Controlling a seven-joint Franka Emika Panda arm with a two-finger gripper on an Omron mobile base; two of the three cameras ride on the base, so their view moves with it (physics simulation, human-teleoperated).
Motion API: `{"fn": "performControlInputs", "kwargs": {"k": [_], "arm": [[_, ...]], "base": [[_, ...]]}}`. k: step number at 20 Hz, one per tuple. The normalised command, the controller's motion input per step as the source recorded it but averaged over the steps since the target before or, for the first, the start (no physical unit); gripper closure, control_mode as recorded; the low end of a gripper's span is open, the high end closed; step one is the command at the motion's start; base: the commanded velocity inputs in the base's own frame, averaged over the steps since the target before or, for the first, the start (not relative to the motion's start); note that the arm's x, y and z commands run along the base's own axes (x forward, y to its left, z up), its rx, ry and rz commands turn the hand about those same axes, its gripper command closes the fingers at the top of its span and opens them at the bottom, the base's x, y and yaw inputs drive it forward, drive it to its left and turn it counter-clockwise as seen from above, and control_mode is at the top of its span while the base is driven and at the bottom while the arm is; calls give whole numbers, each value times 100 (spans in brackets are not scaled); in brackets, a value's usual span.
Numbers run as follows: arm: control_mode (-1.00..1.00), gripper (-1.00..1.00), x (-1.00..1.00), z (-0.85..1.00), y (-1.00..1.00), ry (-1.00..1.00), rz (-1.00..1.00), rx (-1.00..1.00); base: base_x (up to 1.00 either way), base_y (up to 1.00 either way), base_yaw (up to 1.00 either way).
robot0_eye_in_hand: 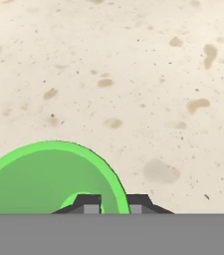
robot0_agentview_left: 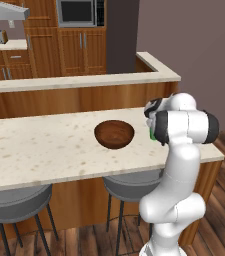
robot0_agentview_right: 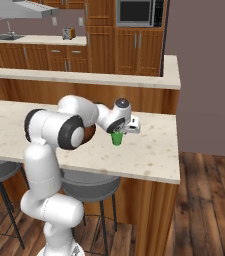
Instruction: Place the cup inside the bowl on the dining table and move the bowl to any counter.
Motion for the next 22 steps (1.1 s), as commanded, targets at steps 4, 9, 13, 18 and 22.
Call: {"fn": "performControlInputs", "kwargs": {"k": [4, 9, 13, 18, 22], "arm": [[-100, 100, 0, 34, 0, 0, 0, 0], [-100, 100, 0, 34, 0, 3, 0, 0], [-100, 100, 0, 30, 0, 7, 0, 0], [-100, 100, 0, 23, 0, 6, 0, 0], [-100, 100, 0, 8, 0, 3, 0, 0]], "base": [[0, 0, 0], [0, 0, 0], [0, 0, 0], [0, 0, 0], [0, 0, 0]]}}
